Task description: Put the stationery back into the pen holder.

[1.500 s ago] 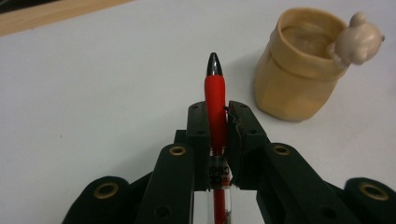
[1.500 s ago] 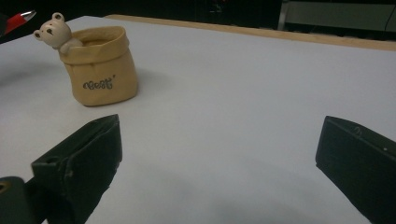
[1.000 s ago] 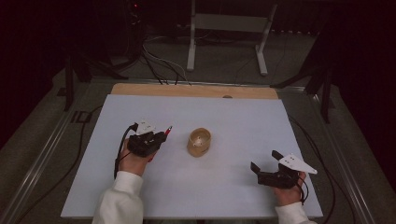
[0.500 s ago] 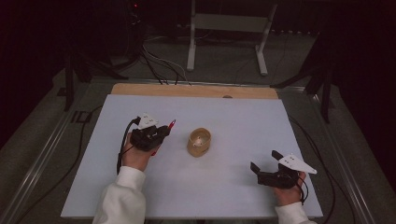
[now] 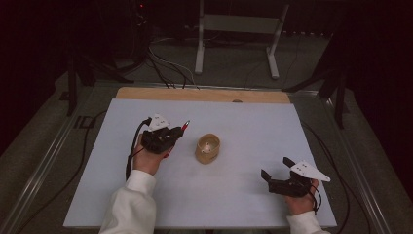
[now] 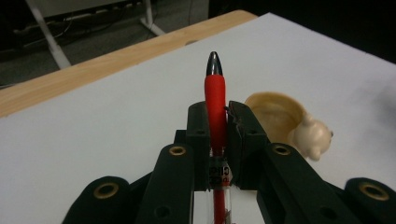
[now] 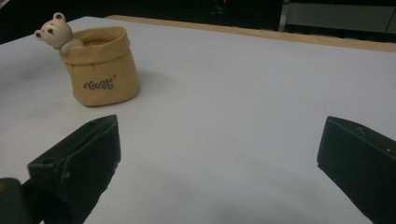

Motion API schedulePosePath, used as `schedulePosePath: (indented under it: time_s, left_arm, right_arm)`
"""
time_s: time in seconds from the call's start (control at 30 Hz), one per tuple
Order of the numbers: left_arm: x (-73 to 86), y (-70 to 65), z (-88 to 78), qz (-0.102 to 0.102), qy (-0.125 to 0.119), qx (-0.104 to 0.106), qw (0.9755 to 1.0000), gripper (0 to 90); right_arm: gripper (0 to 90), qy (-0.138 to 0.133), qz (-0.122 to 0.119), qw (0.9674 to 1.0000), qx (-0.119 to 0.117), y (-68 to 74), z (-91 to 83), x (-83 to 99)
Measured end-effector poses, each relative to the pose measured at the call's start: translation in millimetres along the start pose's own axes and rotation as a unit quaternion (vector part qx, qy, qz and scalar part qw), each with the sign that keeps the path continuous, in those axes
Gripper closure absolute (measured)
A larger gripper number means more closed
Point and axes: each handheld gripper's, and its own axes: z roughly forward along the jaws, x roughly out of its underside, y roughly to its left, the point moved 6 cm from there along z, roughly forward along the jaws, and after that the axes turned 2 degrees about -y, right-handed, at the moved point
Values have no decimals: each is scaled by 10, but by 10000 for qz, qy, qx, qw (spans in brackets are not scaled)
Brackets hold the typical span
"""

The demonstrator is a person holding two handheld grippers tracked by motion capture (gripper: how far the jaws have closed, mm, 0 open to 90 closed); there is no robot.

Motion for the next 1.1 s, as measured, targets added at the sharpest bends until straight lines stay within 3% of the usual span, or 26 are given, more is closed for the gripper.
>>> schedulePosePath:
  time_s: [0.67, 1.1]
  left_arm:
    - [-277, -96, 142, 72, -311, 274, 9991, 806]
    - [-412, -179, 261, 143, -386, 385, 9984, 806]
  right_arm:
    - [0, -15, 17, 10000, -16, -10, 4, 0]
    - [0, -3, 23, 10000, -25, -12, 7, 1]
